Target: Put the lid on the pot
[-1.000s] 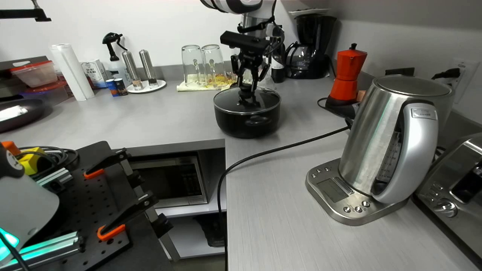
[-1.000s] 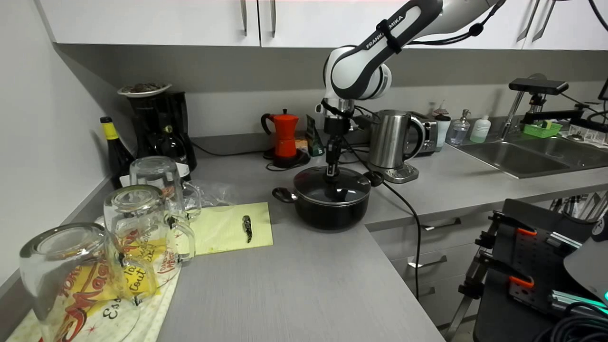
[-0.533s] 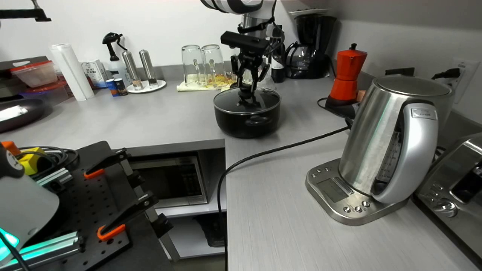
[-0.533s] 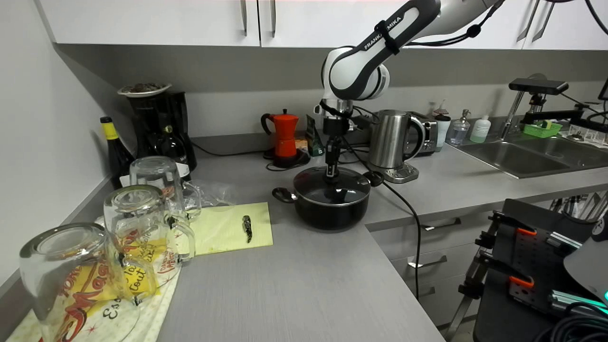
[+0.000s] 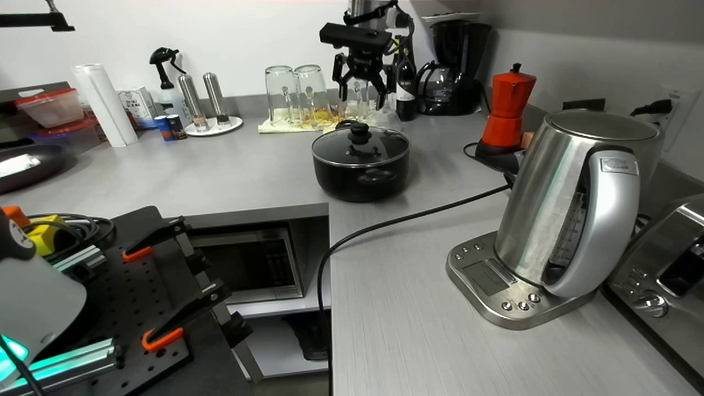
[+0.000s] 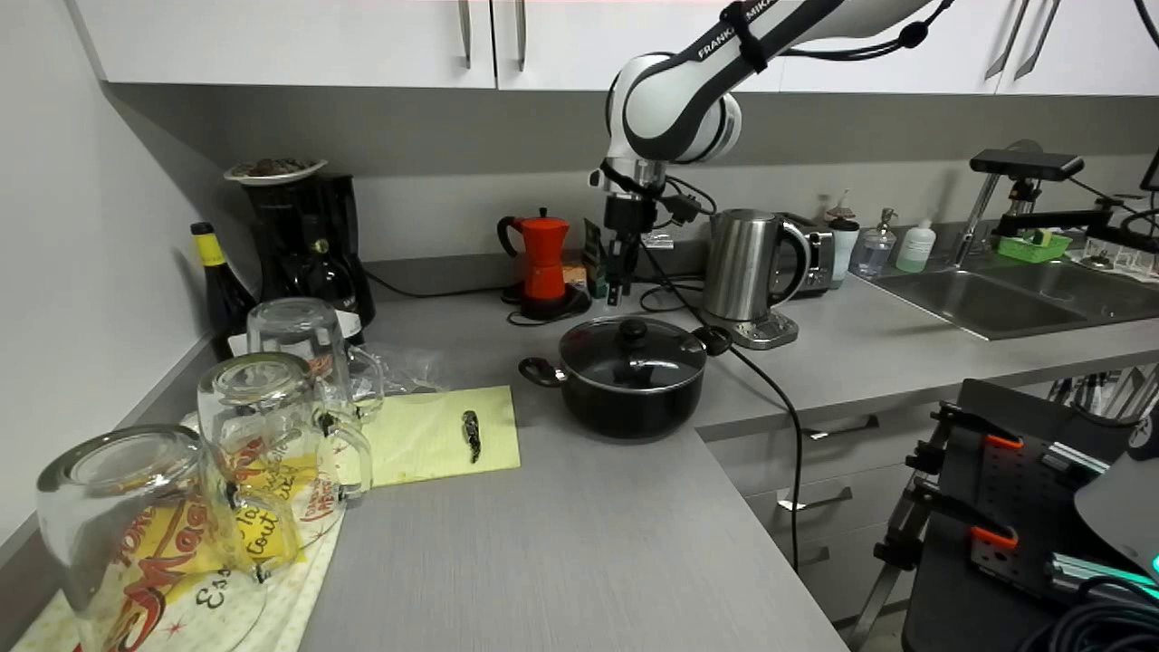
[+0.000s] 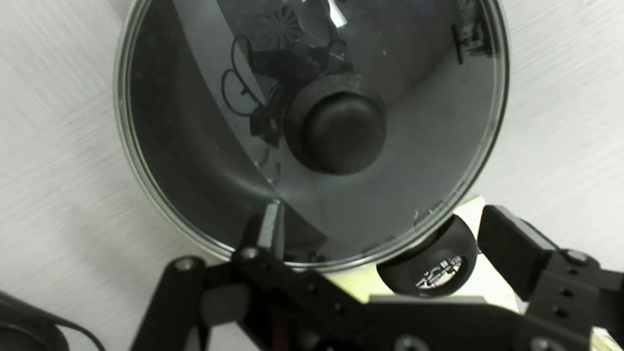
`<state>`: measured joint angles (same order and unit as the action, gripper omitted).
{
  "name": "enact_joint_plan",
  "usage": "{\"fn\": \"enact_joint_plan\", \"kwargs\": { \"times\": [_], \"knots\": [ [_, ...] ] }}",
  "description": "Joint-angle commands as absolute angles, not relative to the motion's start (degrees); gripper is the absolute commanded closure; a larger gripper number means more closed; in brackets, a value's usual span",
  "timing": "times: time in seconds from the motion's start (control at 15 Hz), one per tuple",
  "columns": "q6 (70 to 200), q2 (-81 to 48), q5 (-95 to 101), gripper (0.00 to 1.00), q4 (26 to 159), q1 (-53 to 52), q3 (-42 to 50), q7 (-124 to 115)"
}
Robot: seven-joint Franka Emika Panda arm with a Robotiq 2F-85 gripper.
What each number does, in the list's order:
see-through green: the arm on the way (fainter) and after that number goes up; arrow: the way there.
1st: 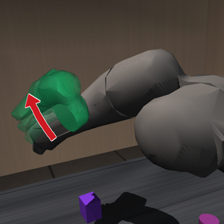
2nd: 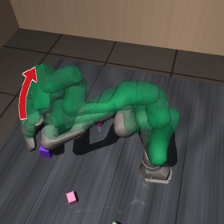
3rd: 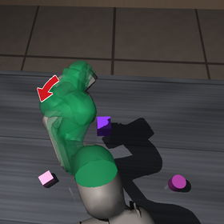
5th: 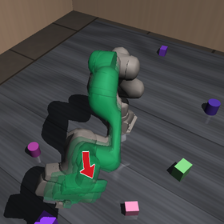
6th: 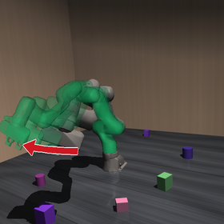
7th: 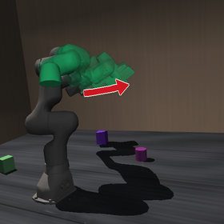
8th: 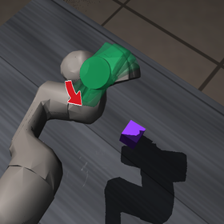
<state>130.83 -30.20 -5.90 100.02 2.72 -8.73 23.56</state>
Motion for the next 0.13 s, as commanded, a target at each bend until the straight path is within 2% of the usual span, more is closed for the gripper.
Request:
{"fn": "enact_joint_plan", "kwargs": {
  "times": [0.0,0.07],
  "knots": [
    [130.7,-29.3,-6.0,0.0,99.7,2.2,-8.6,23.4],
    [130.6,-28.3,-6.0,0.0,99.6,1.8,-8.5,23.0]
  ]
}}
